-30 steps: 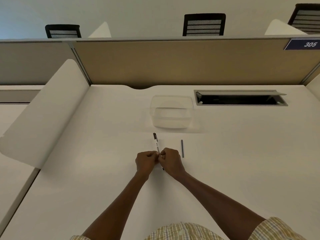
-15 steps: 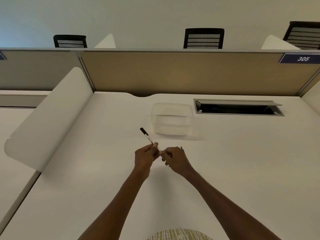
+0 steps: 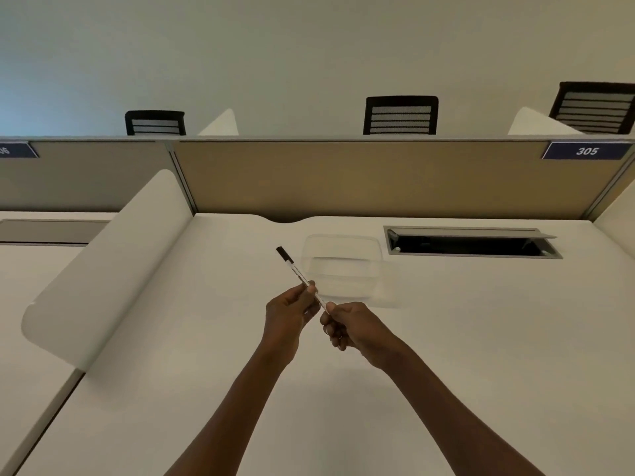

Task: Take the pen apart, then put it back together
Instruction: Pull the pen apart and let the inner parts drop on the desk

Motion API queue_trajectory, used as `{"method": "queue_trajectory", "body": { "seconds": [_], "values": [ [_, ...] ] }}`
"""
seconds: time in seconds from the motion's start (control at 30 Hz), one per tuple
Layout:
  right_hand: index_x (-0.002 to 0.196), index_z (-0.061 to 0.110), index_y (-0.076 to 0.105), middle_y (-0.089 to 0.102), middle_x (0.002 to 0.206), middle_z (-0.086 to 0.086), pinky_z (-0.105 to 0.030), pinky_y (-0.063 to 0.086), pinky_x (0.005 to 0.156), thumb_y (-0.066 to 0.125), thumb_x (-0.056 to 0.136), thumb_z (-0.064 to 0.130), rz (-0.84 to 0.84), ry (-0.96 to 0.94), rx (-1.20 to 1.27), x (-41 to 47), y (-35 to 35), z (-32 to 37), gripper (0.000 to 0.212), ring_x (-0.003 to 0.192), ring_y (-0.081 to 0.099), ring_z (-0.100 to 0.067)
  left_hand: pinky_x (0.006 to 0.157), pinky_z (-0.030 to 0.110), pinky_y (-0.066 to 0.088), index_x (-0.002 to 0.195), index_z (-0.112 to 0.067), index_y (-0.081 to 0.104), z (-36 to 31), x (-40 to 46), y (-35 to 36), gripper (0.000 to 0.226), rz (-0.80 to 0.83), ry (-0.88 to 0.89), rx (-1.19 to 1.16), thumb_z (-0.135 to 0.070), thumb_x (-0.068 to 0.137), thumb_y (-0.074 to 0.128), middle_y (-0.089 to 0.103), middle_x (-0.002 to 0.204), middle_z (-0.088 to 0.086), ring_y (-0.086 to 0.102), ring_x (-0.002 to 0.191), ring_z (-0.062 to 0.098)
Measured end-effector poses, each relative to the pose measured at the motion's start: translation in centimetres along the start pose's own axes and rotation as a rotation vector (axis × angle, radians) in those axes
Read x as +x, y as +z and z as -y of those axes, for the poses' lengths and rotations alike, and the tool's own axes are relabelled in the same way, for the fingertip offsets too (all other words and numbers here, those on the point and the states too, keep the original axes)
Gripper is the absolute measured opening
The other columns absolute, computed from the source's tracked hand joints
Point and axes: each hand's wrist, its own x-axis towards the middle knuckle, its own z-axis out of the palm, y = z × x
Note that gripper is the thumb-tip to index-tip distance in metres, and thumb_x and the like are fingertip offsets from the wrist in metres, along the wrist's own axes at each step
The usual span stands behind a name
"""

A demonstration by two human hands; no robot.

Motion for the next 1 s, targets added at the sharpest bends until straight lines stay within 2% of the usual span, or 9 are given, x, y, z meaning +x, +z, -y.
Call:
{"method": "queue_trajectory", "body": {
  "seconds": [0.13,0.33,0.43,0.57,0.67,0.77,0.83,0.9,1.0],
  "values": [
    [0.081,0.013,0.066,0.060,0.068,-0.004,-0.024,0.042,0.051,0.045,0.100,0.040,0.035,-0.025,0.031,-0.2,0.3,1.1,0.039,0.055,0.054,-0.015,0.077,0.024,0.058,0.106,-0.011,0.072,-0.6,0.0,0.4,0.017,0.016,-0.047,-0.004,-0.019,0.094,0.062,0.076,0.104,0.009,0.072,0.102,0.021],
    [0.105,0.005,0.067,0.068,0.093,-0.012,-0.023,0.048,0.055,0.046,0.101,0.035,0.292,0.100,0.275,-0.7,-0.9,3.1,0.037,0.068,0.061,-0.017,0.074,0.032,0.059,0.118,-0.009,0.064,-2.1,0.3,0.6,0.025,0.177,-0.109,-0.088,-0.019,0.098,0.053,0.073,0.114,0.012,0.070,0.107,0.024],
    [0.097,0.008,0.068,0.069,0.086,-0.010,-0.021,0.047,0.054,0.044,0.102,0.035,0.302,0.118,0.219,-0.8,-1.1,4.1,0.036,0.063,0.059,-0.014,0.075,0.032,0.060,0.113,-0.009,0.067,-2.6,0.4,0.7,0.023,0.202,-0.106,-0.158,-0.018,0.097,0.053,0.073,0.111,0.011,0.070,0.107,0.024],
    [0.075,0.015,0.059,0.056,0.059,0.002,-0.016,0.037,0.047,0.044,0.102,0.034,0.060,0.048,-0.035,-0.5,0.0,5.7,0.036,0.048,0.046,-0.006,0.078,0.029,0.059,0.105,-0.005,0.069,-2.7,0.3,1.6,0.019,0.066,0.010,-0.243,-0.011,0.095,0.054,0.075,0.095,0.009,0.072,0.098,0.024],
    [0.069,0.015,0.058,0.054,0.051,0.008,-0.016,0.037,0.047,0.045,0.101,0.022,-0.123,-0.022,-0.179,-0.2,0.9,6.5,0.035,0.047,0.044,-0.006,0.082,0.031,0.060,0.101,-0.006,0.070,-2.8,-0.1,2.7,0.017,-0.029,0.088,-0.266,-0.010,0.095,0.054,0.075,0.088,0.007,0.072,0.090,0.021],
    [0.067,0.018,0.061,0.064,0.066,0.000,-0.028,0.045,0.059,0.048,0.095,0.014,-0.323,-0.174,-0.656,0.1,1.5,6.9,0.031,0.060,0.055,-0.015,0.087,0.032,0.059,0.103,-0.005,0.069,-3.2,-0.5,3.7,0.016,-0.114,0.119,-0.307,-0.009,0.094,0.056,0.075,0.084,0.005,0.072,0.088,0.020],
    [0.080,0.017,0.067,0.071,0.078,-0.004,-0.029,0.047,0.066,0.051,0.094,0.014,-0.459,-0.295,-0.968,0.1,2.0,6.6,0.022,0.071,0.063,-0.019,0.086,0.032,0.058,0.102,-0.005,0.069,-3.5,-0.7,4.3,0.014,-0.160,0.116,-0.351,-0.008,0.094,0.057,0.075,0.083,0.005,0.072,0.087,0.020],
    [0.094,0.013,0.068,0.073,0.084,-0.004,-0.027,0.048,0.067,0.052,0.097,0.017,-0.574,-0.419,-1.099,-0.2,2.5,6.1,0.017,0.074,0.065,-0.019,0.085,0.033,0.059,0.102,-0.006,0.069,-3.7,-0.8,4.8,0.014,-0.189,0.093,-0.384,-0.010,0.094,0.059,0.076,0.087,0.005,0.073,0.089,0.021],
    [0.098,0.011,0.066,0.071,0.085,-0.005,-0.028,0.051,0.067,0.047,0.100,0.020,-0.638,-0.483,-1.144,-0.5,2.3,5.7,0.021,0.073,0.064,-0.019,0.084,0.033,0.059,0.106,-0.005,0.069,-4.0,-0.8,5.2,0.017,-0.180,0.058,-0.395,-0.012,0.094,0.058,0.076,0.093,0.008,0.073,0.093,0.022]
  ]
}}
